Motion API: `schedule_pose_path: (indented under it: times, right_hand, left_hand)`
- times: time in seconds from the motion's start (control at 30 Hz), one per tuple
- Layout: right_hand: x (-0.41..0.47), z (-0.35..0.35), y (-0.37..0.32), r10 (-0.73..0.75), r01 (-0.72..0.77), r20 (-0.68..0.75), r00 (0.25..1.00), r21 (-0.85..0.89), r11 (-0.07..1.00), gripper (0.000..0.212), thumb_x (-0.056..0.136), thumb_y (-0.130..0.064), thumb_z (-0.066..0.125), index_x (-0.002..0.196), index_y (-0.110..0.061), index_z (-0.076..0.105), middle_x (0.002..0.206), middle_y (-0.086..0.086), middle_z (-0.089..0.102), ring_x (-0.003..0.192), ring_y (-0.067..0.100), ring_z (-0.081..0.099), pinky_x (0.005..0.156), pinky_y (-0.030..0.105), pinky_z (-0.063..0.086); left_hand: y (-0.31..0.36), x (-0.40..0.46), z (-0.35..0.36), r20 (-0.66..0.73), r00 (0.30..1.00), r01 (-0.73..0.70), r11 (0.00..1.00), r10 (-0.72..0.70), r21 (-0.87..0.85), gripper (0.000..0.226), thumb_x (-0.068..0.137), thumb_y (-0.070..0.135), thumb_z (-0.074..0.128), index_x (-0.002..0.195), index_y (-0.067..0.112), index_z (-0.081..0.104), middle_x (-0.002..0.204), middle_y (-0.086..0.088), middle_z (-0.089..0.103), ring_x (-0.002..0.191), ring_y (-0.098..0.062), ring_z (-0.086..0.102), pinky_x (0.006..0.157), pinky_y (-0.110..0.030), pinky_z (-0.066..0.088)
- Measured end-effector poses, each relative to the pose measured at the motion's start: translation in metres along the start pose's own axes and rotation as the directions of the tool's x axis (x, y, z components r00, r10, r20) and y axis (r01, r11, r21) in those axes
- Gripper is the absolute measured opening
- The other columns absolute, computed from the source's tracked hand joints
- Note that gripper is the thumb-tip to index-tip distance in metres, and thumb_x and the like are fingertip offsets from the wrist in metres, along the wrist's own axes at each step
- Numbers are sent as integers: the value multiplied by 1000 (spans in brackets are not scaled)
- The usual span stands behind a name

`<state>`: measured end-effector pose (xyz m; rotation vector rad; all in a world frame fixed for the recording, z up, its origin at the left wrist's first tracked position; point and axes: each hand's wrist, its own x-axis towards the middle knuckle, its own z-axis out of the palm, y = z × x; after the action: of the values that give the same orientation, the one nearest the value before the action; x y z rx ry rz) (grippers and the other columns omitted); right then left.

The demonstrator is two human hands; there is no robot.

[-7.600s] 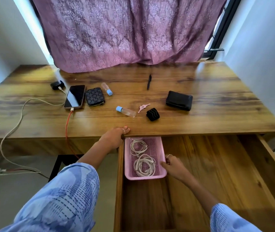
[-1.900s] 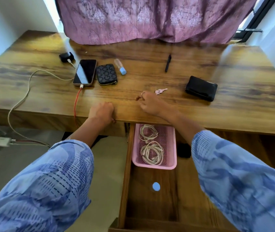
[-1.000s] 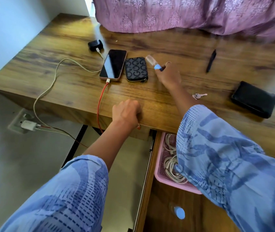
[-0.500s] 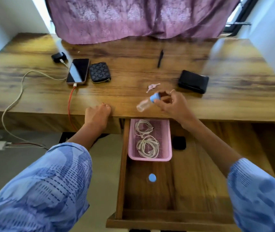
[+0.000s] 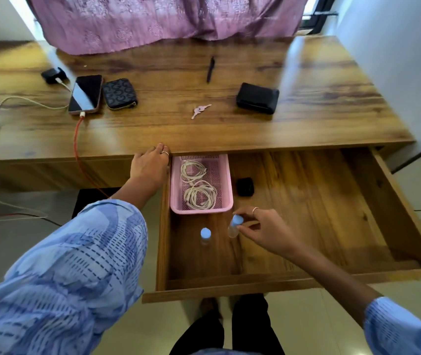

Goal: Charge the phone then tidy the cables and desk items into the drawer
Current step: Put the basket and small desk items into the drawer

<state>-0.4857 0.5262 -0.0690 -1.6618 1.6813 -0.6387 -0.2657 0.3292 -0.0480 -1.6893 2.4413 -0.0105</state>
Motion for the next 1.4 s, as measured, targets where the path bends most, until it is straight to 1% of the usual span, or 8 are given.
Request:
schedule_pose_path:
  times: [0.33,0.67,0.77,0.83,0.93,1.07,1.23,1.4]
  right_hand:
    - [2,22,13,28,-11,132,991,-124,992,40,86,-16,66,125,-15,57,117,1,66,102,9,62,85,20,54]
    - [3,22,18,15,5,167,986,-120,993,41,85,-12,66,125,-15,55,115,2,65,102,11,62,85,24,55]
    - [4,21,20,14,9,184,983,-123,992,42,85,-12,66,125,-16,54,116,1,65,103,11,62,83,22,55]
    - [5,19,20,26,-2,201,979,-119,993,45,84,-13,67,126,-19,52,118,-1,63,105,11,61,83,21,54]
    - [7,6,17,50,-28,203,978,-110,994,53,83,-13,68,131,-21,48,122,-4,59,109,10,58,84,19,53]
    - [18,-31,8,26,-15,104,994,-110,994,52,84,-12,67,131,-22,49,120,-2,59,105,9,58,83,21,54]
    - [57,-92,5,10,-21,-105,994,-98,995,39,86,-12,65,124,-15,55,113,-1,61,102,10,59,84,21,52]
    - [119,-158,23,166,-173,-269,949,-1,985,29,90,-18,60,116,-5,60,98,6,65,82,15,61,58,6,42]
  left_hand:
    - [5,3,-2,45,998,46,997,-44,-56,56,97,27,48,146,10,28,152,-7,31,135,-27,38,106,-43,37]
    - [7,4,1,40,998,57,996,-55,-65,57,96,28,48,146,9,28,153,-9,30,135,-28,39,106,-42,39]
    - [12,7,-3,27,996,83,993,-81,-85,46,97,31,47,136,7,43,142,-13,45,124,-31,49,97,-42,45]
    - [18,11,-8,22,995,95,987,-93,-126,38,97,34,45,123,8,55,122,-14,59,109,-30,58,86,-41,51]
    - [30,16,-16,50,991,126,982,-120,-139,38,97,38,43,116,8,58,110,-13,62,100,-28,60,80,-38,51]
    - [43,23,-23,101,987,141,981,-128,-136,40,96,41,44,115,8,58,109,-13,62,101,-28,60,84,-39,51]
    - [69,38,-30,154,984,-52,964,95,-260,44,94,36,49,134,17,47,129,-13,56,116,-31,53,98,-43,45]
    - [101,55,-41,207,973,-39,961,98,-273,53,95,36,47,143,17,35,138,-11,49,123,-29,49,101,-42,42]
